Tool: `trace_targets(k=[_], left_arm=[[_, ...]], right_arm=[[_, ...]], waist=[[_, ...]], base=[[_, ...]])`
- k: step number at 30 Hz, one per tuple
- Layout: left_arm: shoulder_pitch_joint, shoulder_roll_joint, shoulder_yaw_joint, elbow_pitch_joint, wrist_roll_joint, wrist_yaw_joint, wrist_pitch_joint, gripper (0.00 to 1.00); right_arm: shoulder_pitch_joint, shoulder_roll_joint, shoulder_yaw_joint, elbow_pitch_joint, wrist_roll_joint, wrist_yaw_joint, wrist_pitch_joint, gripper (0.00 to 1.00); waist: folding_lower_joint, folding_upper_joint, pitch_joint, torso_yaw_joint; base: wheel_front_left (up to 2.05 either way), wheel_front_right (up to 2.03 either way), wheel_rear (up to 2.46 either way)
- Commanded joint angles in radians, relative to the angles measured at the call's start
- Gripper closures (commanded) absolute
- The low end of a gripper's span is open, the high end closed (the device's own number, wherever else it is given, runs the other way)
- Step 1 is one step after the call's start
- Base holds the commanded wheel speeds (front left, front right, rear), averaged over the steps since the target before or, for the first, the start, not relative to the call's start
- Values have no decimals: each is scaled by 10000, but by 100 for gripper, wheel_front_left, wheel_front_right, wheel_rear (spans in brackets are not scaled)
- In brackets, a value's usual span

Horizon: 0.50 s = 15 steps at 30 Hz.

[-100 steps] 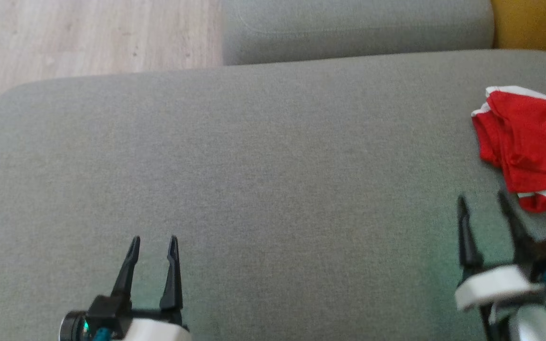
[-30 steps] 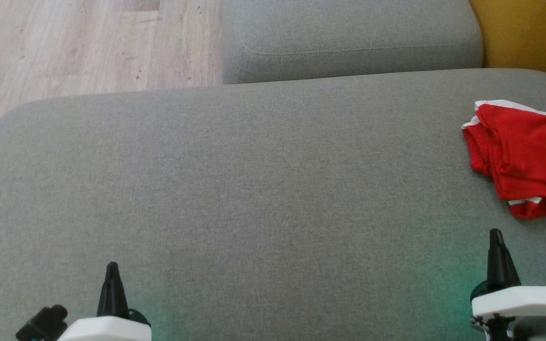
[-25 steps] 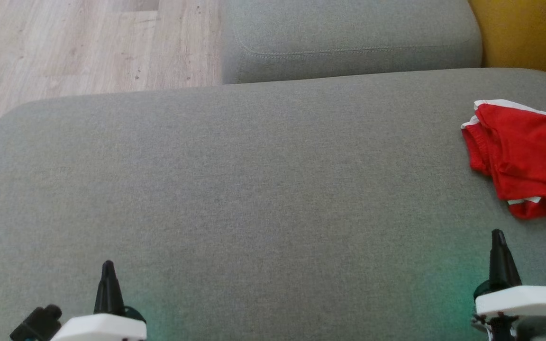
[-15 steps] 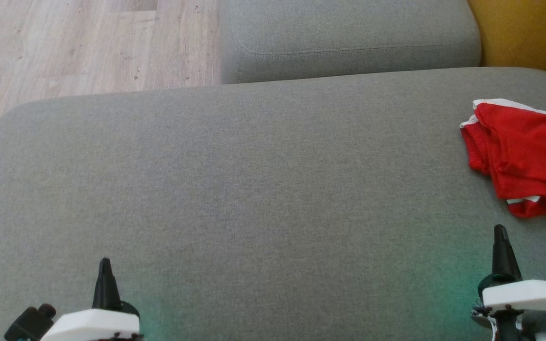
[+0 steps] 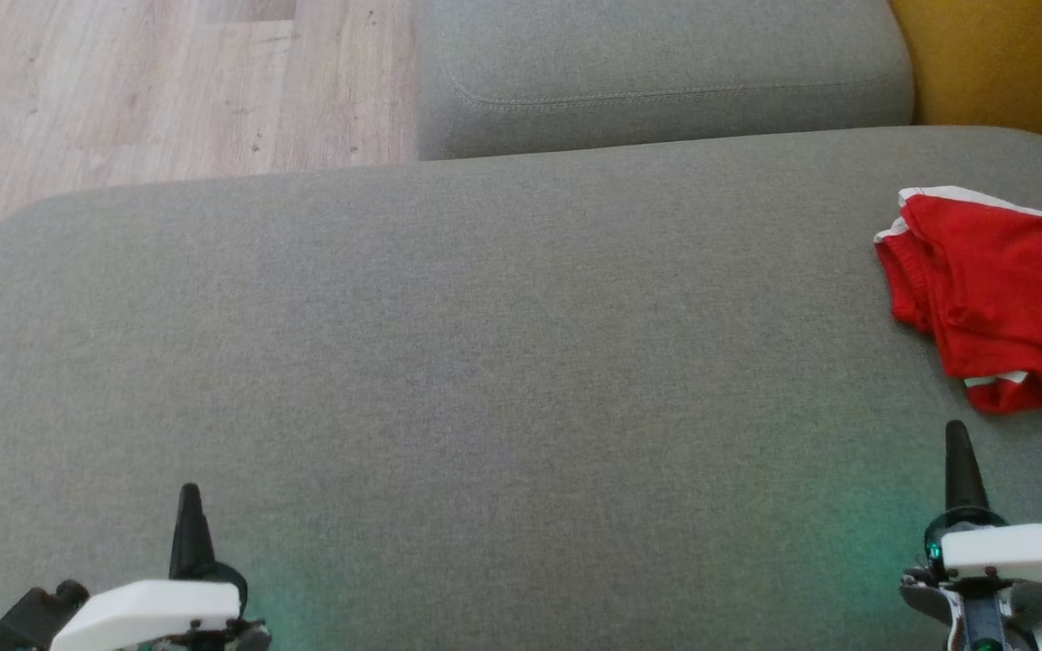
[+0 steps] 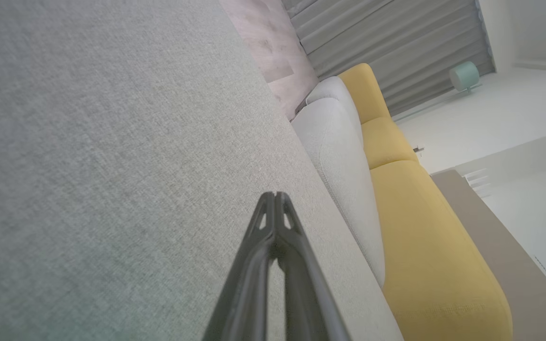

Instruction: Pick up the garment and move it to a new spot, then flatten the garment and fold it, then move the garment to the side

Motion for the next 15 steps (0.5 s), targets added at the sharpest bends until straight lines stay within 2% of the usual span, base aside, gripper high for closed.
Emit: trace_targets(k=[1,15], left_arm=[[-636,22,361,-336,-366,-76,101,100],[-872,22,640,-372,-2003,-203,515,100]], right_arm=[[-621,-56,98,-303,433,53,77,100],[-874,-62,42,-281,2255,61,479,100]], waist=[[0,0,1,-7],[0,0,8,-58]], base=[[0,0,0],[0,0,0]])
